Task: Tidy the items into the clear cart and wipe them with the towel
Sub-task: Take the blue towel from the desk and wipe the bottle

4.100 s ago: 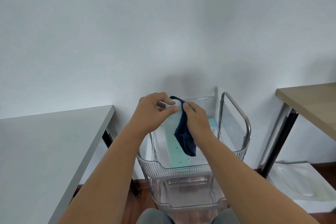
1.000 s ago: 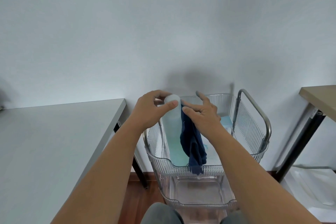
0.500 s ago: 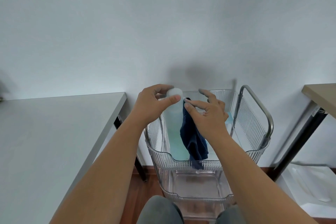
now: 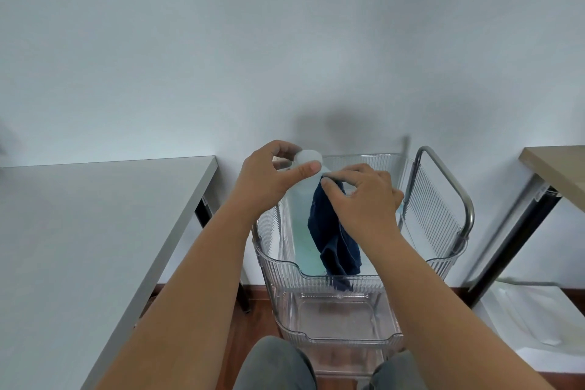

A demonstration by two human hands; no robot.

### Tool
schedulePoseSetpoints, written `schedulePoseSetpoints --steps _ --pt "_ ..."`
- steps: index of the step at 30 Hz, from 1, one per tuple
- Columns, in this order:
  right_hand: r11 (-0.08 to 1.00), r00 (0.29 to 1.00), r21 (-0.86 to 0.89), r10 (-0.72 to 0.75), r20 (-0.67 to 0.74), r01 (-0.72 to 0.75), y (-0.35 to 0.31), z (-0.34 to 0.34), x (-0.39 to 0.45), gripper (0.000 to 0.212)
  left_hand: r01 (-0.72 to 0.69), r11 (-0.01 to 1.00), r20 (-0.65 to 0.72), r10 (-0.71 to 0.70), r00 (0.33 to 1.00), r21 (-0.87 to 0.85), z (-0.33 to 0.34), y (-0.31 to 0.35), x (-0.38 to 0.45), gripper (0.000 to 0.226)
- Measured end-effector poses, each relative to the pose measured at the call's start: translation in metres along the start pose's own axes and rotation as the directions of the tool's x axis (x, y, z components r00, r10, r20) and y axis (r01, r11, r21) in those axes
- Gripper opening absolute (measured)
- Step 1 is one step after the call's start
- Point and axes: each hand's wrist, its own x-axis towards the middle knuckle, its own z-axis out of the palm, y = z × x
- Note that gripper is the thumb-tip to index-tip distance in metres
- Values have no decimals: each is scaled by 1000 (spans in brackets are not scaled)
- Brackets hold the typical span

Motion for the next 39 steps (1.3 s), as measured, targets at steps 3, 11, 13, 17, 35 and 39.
schedulePoseSetpoints --steps 3,11,13,17,35,39 --pt "941 985 297 136 111 -163 7 1 4 10 41 999 81 -39 996 -26 -4 0 3 58" --pt "943 979 266 201 25 -200 3 5 1 19 40 998 112 -35 993 -43 -7 -4 3 49" --pt "966 984 188 178 -1 -175 2 3 2 17 39 998 117 -33 993 -43 -7 -4 3 50" --pt "986 995 134 97 29 -100 2 -2 5 23 25 1000 126 -22 992 -16 -7 -3 3 53" --pt "586 947 752 88 310 -301 15 31 -9 32 -8 999 111 11 994 -31 -7 -5 2 42" --pt "668 958 704 49 283 -242 11 27 -3 39 -21 999 37 23 999 -37 -5 -7 2 41"
